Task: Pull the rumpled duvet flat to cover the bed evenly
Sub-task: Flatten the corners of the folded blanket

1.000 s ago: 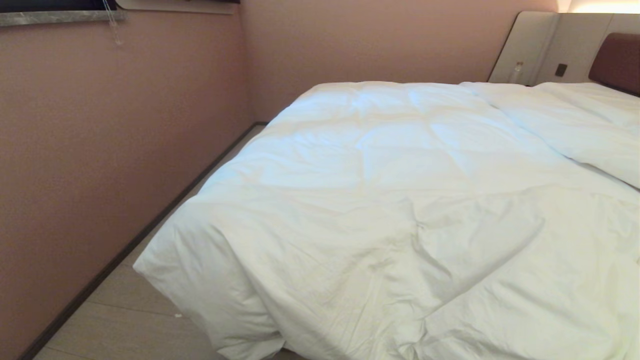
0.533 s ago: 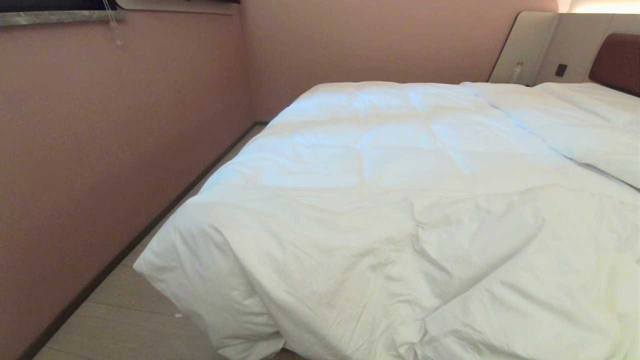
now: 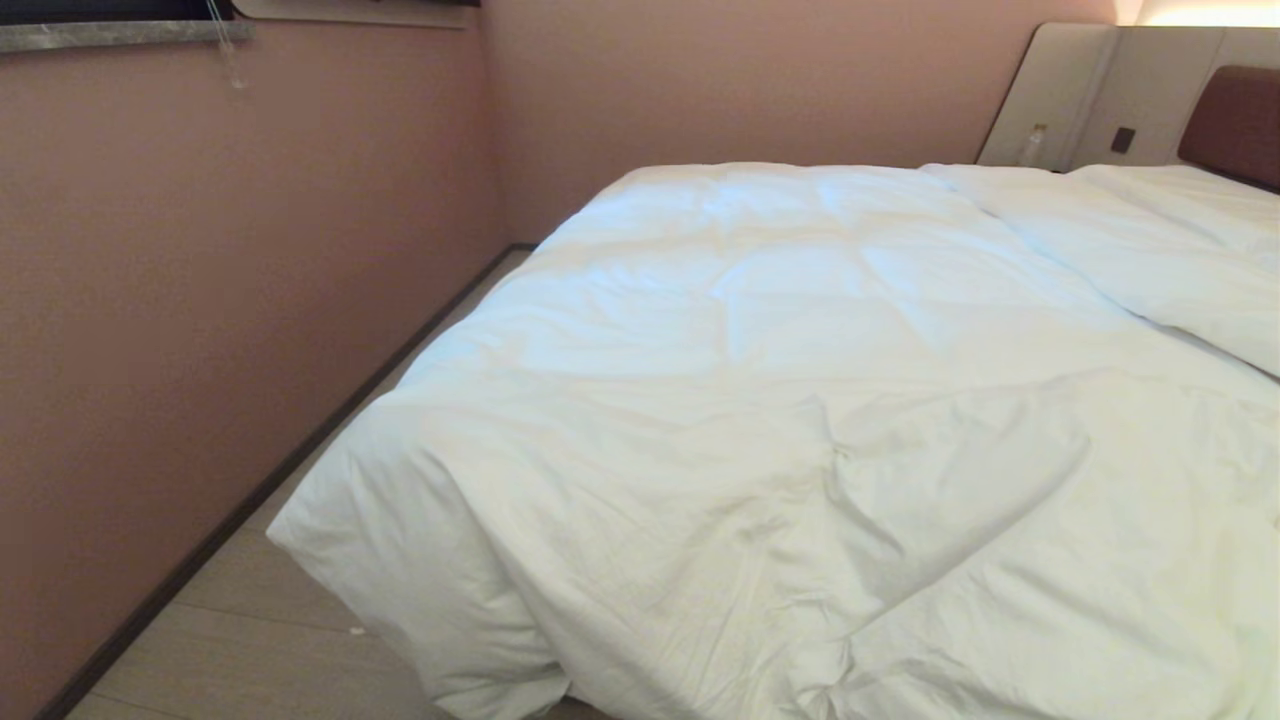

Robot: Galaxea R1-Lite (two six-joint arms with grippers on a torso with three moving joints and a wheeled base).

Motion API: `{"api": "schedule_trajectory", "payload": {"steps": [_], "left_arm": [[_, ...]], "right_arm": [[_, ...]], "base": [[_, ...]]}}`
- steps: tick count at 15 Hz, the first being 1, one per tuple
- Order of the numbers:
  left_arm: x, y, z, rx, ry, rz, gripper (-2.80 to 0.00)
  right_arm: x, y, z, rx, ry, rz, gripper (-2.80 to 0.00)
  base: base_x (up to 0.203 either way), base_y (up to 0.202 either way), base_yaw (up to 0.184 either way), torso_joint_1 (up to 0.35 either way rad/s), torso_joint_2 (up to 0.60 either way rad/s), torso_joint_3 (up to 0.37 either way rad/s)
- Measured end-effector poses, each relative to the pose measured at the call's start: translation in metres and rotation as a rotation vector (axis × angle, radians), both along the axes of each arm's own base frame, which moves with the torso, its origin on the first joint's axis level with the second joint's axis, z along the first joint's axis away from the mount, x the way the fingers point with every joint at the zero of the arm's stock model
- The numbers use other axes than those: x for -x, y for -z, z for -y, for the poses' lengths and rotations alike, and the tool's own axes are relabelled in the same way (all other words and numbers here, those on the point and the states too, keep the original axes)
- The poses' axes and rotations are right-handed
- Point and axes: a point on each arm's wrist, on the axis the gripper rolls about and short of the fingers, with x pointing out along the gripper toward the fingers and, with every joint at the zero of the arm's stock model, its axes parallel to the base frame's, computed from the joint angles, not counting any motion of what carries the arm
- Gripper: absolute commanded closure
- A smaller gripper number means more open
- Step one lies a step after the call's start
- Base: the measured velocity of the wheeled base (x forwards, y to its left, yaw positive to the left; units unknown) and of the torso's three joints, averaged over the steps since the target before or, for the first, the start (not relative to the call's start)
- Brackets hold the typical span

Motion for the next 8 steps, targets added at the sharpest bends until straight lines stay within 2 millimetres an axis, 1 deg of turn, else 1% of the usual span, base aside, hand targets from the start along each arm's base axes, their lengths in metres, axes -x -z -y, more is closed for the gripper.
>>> {"api": "schedule_trajectory", "payload": {"steps": [1,2,8], "left_arm": [[0.0,0.0,0.0,0.0,0.0,0.0,0.0],[0.0,0.0,0.0,0.0,0.0,0.0,0.0],[0.0,0.0,0.0,0.0,0.0,0.0,0.0]], "right_arm": [[-0.011,0.015,0.0,0.029,-0.018,-0.03,0.0],[-0.019,0.024,0.0,0.058,-0.036,-0.029,0.0],[-0.043,0.045,-0.001,0.189,-0.118,0.099,0.0]], "base": [[0.0,0.0,0.0,0.0,0.0,0.0],[0.0,0.0,0.0,0.0,0.0,0.0],[0.0,0.0,0.0,0.0,0.0,0.0]]}}
